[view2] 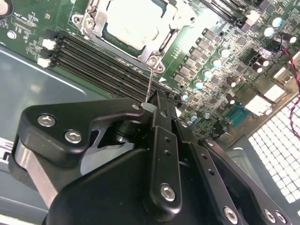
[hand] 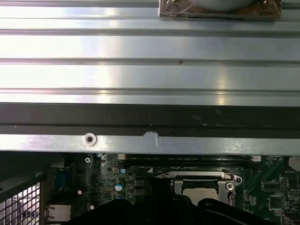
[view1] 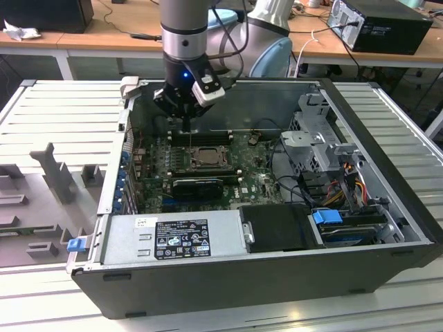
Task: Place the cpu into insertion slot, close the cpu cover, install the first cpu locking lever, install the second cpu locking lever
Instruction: 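Install the first cpu locking lever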
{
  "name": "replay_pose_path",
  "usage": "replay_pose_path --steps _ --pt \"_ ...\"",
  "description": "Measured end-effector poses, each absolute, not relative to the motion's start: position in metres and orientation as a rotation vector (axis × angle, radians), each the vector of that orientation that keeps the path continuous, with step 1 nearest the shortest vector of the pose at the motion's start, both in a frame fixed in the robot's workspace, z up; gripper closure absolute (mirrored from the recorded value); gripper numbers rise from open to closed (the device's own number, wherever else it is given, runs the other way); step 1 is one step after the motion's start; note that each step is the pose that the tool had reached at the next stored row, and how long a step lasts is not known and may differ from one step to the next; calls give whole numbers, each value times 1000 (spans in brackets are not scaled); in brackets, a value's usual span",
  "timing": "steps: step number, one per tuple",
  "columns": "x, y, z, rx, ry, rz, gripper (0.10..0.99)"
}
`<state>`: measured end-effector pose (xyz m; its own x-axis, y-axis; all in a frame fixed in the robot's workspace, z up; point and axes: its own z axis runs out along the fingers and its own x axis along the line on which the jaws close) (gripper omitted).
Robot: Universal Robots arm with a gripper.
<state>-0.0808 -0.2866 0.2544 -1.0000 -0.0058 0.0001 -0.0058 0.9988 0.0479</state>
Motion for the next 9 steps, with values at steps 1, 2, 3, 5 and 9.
replay_pose_path --steps 1,2,3,5,9 --pt "-80 -287 254 9 -3140 -75 980" --pt "-79 -287 254 9 -3140 -75 980" --pt "-78 -287 254 9 -3140 -75 980" --pt "-74 -287 254 9 -3140 -75 980" --pt "-72 -287 253 9 -3141 -75 980"
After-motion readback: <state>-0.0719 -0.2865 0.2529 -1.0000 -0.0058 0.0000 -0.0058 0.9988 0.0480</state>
